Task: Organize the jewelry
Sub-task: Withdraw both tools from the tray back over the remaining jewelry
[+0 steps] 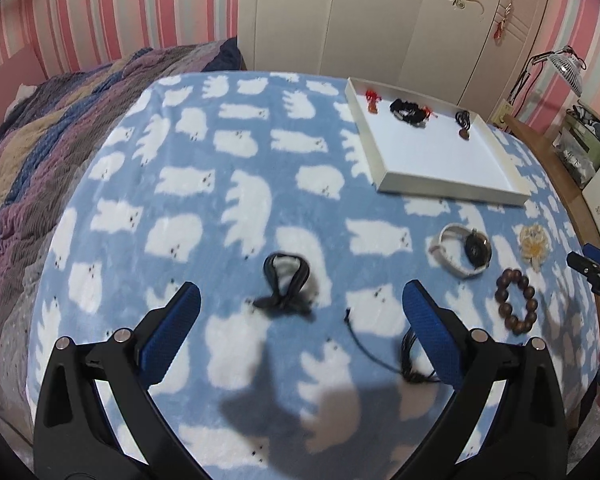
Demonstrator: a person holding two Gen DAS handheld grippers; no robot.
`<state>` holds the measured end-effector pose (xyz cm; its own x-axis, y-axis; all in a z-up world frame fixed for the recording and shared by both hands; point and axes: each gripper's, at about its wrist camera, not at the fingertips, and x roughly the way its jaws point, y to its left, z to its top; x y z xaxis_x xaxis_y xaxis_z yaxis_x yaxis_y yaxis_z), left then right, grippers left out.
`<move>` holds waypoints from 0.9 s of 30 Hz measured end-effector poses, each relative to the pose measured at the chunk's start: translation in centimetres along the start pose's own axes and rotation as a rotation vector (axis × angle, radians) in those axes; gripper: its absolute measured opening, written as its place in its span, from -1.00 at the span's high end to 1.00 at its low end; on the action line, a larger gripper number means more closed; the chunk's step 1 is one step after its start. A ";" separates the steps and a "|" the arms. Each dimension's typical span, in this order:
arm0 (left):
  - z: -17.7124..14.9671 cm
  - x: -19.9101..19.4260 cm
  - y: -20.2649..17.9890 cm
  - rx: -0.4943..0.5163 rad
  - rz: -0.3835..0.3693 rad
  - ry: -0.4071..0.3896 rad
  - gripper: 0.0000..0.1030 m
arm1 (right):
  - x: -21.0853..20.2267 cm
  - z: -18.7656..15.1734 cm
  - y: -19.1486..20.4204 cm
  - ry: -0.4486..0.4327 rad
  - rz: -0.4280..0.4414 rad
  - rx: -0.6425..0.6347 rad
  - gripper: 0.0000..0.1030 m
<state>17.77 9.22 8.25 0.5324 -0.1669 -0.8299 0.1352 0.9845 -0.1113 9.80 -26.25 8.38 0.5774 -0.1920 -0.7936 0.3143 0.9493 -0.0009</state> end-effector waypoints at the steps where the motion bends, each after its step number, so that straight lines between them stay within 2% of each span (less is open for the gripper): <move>1: -0.2 0.1 0.2 -0.006 0.001 0.003 -0.94 | -0.1 -0.2 0.1 0.002 0.000 -0.003 -0.66; 8: -1.3 0.4 1.3 -0.051 -0.002 0.017 -0.94 | -0.3 -1.4 1.0 0.006 -0.006 -0.018 -0.66; 15: -2.4 0.1 1.3 -0.041 0.038 -0.012 -0.94 | -0.4 -2.7 1.5 0.001 -0.021 -0.006 -0.66; 27: -4.7 0.3 1.6 -0.053 -0.003 0.015 -0.94 | -0.5 -4.9 2.4 0.024 -0.022 -0.005 -0.66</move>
<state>14.22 11.01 5.29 0.5191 -0.1694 -0.8378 0.0917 0.9855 -0.1425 6.59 -22.70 5.76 0.5522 -0.2074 -0.8075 0.3230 0.9461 -0.0220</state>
